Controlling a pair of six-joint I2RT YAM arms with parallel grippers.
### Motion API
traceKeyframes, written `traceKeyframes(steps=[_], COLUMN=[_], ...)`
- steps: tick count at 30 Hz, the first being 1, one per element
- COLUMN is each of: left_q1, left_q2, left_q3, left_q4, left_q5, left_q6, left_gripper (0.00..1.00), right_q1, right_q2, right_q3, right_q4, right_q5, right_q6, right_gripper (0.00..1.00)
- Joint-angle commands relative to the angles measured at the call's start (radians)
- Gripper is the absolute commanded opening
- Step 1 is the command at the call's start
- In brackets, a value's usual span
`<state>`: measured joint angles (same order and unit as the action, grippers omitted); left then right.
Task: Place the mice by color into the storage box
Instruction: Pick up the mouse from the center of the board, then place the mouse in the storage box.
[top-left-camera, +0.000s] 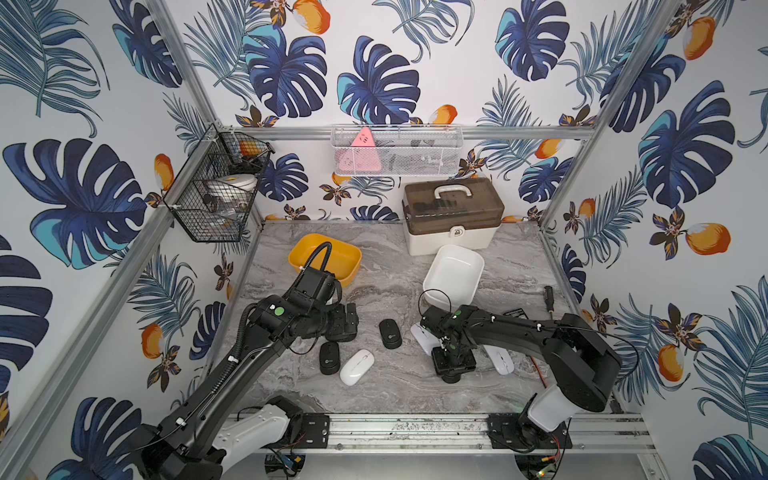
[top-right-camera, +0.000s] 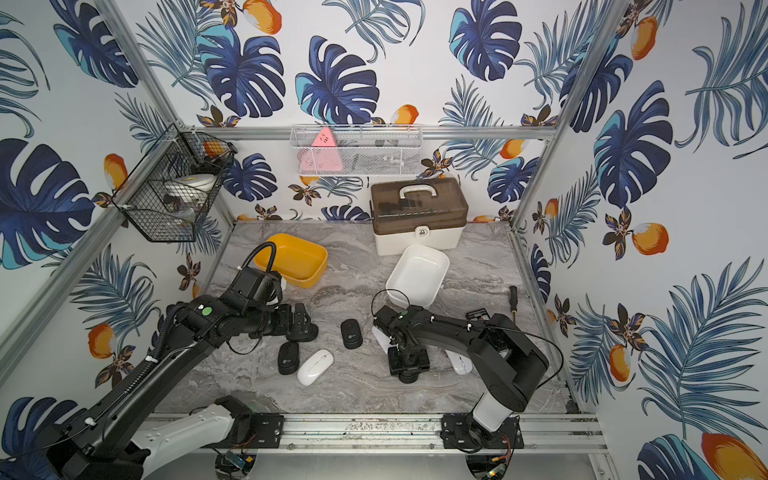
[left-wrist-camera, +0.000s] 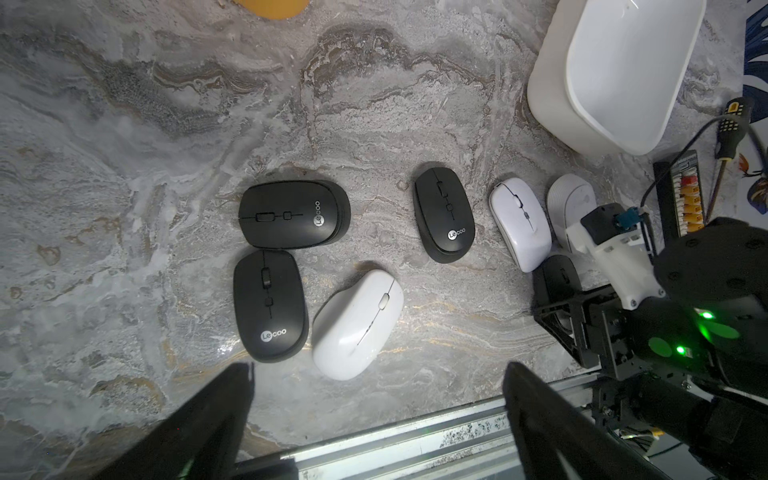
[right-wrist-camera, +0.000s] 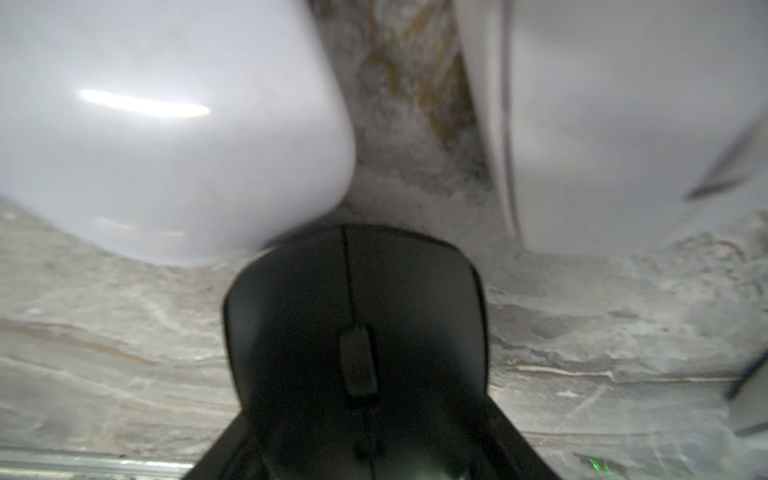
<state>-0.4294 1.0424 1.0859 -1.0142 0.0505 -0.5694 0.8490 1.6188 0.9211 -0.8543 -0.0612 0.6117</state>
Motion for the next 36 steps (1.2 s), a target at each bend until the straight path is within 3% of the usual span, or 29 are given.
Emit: traceKeyframes(steps=[1, 11, 14, 22, 26, 36], left_q1=[0.001, 0.002, 0.001, 0.001, 0.001, 0.001], left_q2=[-0.002, -0.005, -0.004, 0.010, -0.008, -0.044], left_q3=[0.006, 0.022, 0.041, 0.065, 0.069, 0.045], left_q4=[0.006, 0.008, 0.021, 0.024, 0.003, -0.036], left_q5=[-0.016, -0.025, -0.012, 0.004, -0.002, -0.019], left_q6=[0.026, 0.028, 0.029, 0.044, 0.043, 0.035], left_gripper=[0.99, 0.99, 0.99, 0.99, 0.99, 0.99], right_q1=[0.008, 0.016, -0.038, -0.334, -0.428, -0.464], right_q2=[-0.044, -0.250, -0.278, -0.012, 0.141, 0.403], right_q3=[0.016, 0.096, 0.192, 0.457, 0.519, 0.658], right_q4=[0.015, -0.089, -0.109, -0.023, 0.060, 0.124], right_q5=[0.004, -0.007, 0.042, 0.005, -0.029, -0.093], right_q6=[0.039, 0.156, 0.192, 0.163, 0.188, 0.221], right_gripper=[0.59, 0.54, 0.53, 0.50, 0.49, 0.52])
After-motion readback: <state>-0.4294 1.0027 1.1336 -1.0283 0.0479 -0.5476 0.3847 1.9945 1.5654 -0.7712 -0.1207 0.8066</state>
